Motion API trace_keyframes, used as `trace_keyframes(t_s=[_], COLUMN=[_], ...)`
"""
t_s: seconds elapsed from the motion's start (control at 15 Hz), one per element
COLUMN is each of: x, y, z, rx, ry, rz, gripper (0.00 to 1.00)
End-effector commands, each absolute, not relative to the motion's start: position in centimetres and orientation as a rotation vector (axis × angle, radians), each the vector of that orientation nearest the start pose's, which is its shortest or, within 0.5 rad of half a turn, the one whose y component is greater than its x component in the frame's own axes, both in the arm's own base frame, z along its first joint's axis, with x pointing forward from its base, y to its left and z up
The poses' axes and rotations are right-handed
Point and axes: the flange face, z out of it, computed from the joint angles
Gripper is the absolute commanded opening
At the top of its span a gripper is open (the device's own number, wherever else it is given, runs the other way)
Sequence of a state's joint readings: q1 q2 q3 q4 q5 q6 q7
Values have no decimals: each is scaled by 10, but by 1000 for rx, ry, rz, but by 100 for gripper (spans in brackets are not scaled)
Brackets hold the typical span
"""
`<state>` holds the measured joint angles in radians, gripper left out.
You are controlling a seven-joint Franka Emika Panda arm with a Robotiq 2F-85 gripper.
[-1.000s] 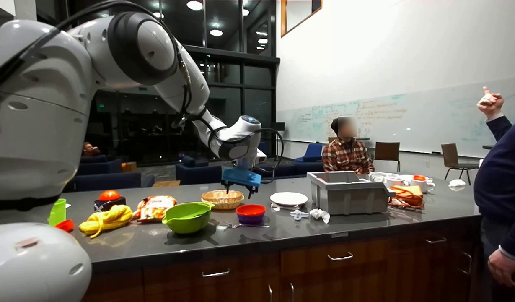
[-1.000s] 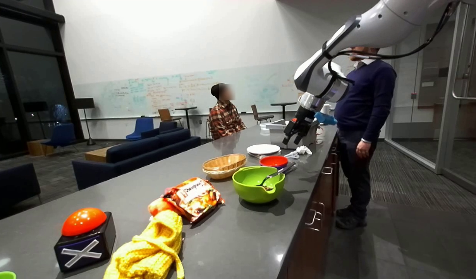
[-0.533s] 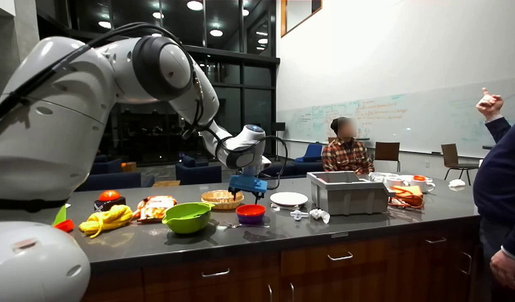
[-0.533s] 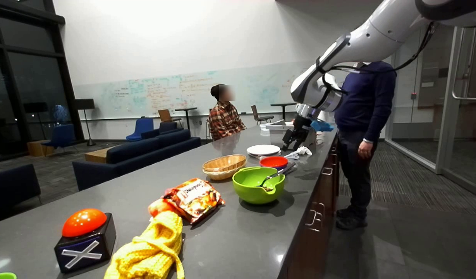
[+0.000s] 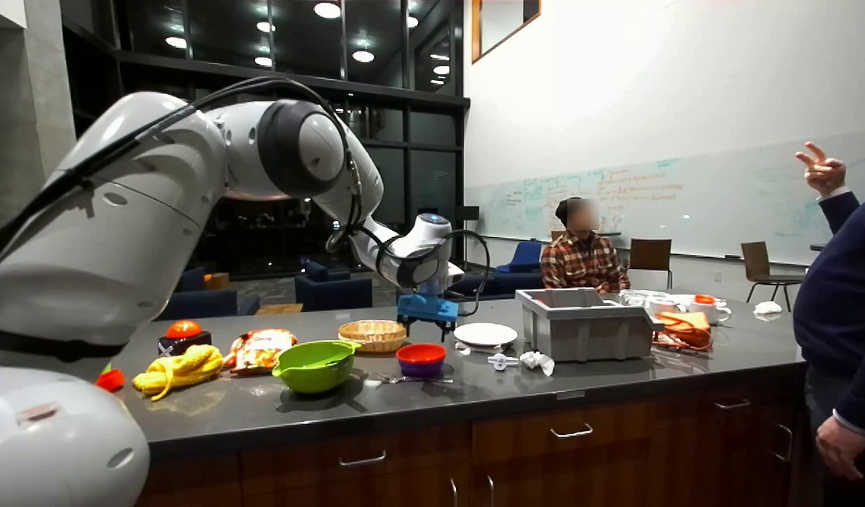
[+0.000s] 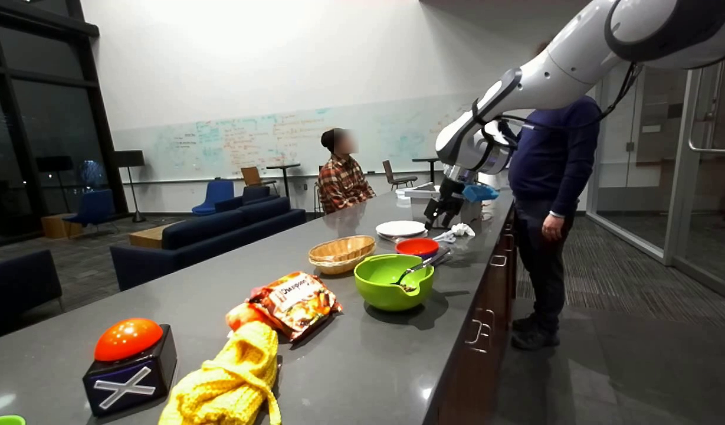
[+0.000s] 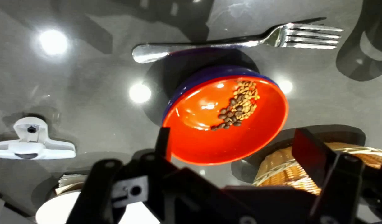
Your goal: Move the purple and red bowl slightly to the right
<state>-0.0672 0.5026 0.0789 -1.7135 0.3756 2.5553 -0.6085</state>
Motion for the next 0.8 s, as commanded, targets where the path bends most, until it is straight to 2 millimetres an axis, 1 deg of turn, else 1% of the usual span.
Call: trace_keyframes(t_s=[0.0, 0.4, 0.73], x=[720, 738, 747], y=[-12, -20, -24], z=[333, 318, 298], rx=[-2887, -2905, -2902], ry=[-427, -371, -332], rz=[-598, -573, -538], gripper=[100, 100, 100])
